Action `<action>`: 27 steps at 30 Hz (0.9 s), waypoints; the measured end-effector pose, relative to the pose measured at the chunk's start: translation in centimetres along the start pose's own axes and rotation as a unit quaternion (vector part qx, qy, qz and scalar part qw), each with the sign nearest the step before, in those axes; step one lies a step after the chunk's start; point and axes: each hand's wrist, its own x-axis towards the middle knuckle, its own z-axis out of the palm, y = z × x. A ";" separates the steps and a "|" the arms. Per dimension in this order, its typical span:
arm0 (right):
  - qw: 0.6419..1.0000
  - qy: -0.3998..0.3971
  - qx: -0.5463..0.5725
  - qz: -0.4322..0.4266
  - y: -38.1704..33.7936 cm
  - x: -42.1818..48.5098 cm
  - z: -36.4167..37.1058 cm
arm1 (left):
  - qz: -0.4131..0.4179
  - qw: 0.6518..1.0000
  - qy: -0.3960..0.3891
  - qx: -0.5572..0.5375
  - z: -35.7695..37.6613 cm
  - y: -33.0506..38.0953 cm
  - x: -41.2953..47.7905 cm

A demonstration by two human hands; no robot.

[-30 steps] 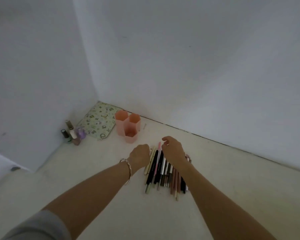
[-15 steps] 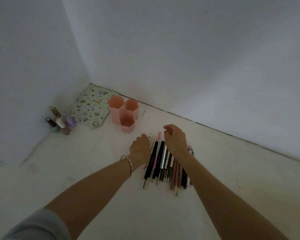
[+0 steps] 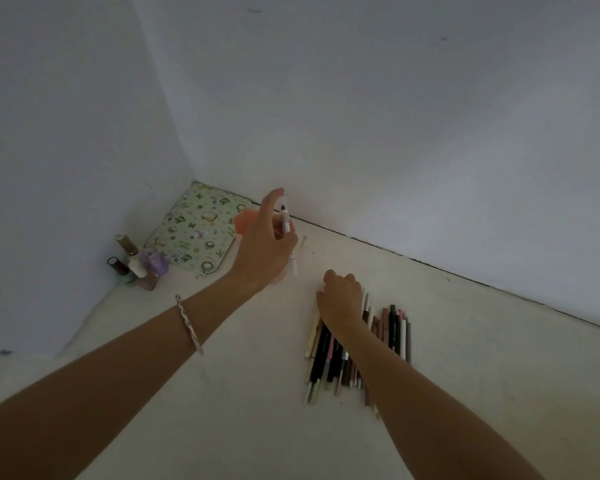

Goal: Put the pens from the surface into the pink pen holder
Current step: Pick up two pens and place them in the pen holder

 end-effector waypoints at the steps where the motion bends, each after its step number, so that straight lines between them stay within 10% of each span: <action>1: 1.000 0.006 0.003 -0.002 -0.4 0.2 0.3 | 0.006 1.000 0.016 0.006 -0.7 0.0 0.2; 9: 0.904 0.185 0.370 0.113 -1.6 2.4 -6.2 | 0.061 0.975 0.214 0.014 -6.0 -0.9 4.0; 15: 0.807 0.290 0.507 0.092 -4.7 3.5 -12.4 | 0.073 0.976 0.132 0.156 -4.8 -4.2 4.1; 20: 0.779 0.327 0.533 0.050 -7.7 3.4 -12.9 | 0.094 0.951 0.111 0.274 -5.1 -6.7 4.4; 27: 0.813 0.310 0.492 -0.032 -11.7 3.8 -10.2 | 0.086 0.965 0.210 0.134 -7.9 -4.5 4.8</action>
